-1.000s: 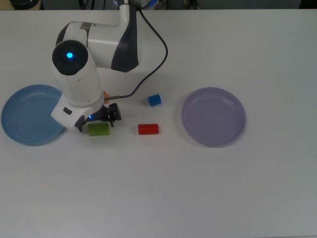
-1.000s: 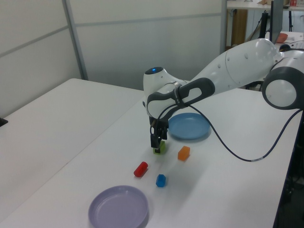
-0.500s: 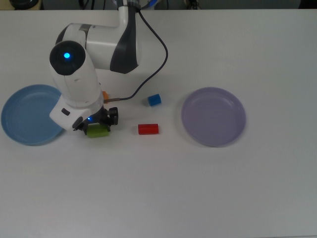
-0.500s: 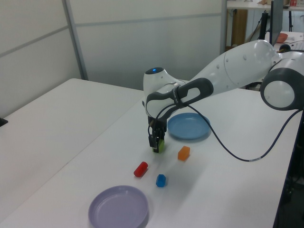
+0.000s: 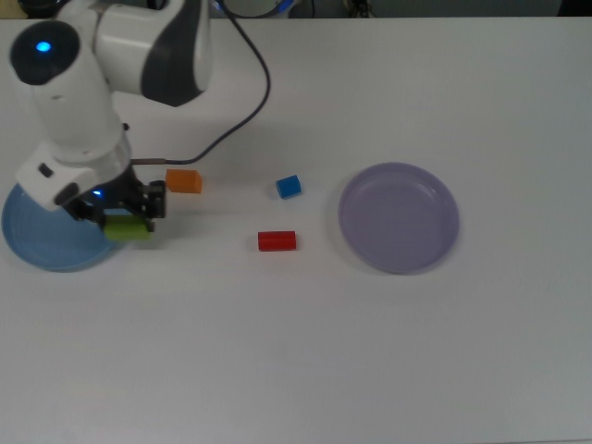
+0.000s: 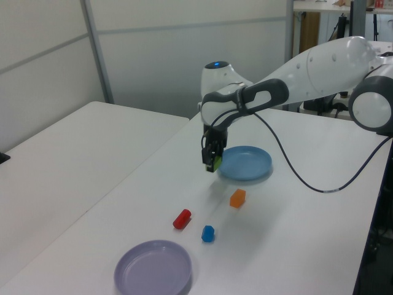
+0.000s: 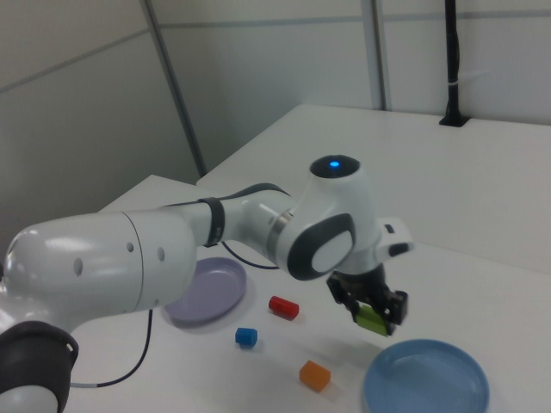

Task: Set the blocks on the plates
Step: 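Carry the green block onto the light blue plate and release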

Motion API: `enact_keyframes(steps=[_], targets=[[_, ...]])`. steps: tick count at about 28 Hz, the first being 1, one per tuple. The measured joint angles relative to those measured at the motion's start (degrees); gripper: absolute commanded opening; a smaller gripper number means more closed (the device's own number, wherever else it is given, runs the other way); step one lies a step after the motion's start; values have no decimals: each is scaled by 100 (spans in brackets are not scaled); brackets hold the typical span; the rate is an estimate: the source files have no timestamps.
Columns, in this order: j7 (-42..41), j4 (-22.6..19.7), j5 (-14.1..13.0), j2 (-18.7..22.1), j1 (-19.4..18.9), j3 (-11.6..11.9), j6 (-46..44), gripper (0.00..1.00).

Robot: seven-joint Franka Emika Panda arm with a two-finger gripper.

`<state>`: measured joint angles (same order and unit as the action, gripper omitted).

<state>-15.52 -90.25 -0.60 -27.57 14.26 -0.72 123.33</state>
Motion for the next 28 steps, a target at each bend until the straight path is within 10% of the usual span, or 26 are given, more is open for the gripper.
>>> enact_keyframes(steps=[15, 20, 25, 28], targets=[[-421, -6, 0, -193, 902, 13, 0, 9], [-424, -6, 0, -370, 882, 11, 0, 32], [-424, -4, 0, -414, 843, -6, 0, 86], [-424, 9, 0, -412, 836, -6, 0, 100]])
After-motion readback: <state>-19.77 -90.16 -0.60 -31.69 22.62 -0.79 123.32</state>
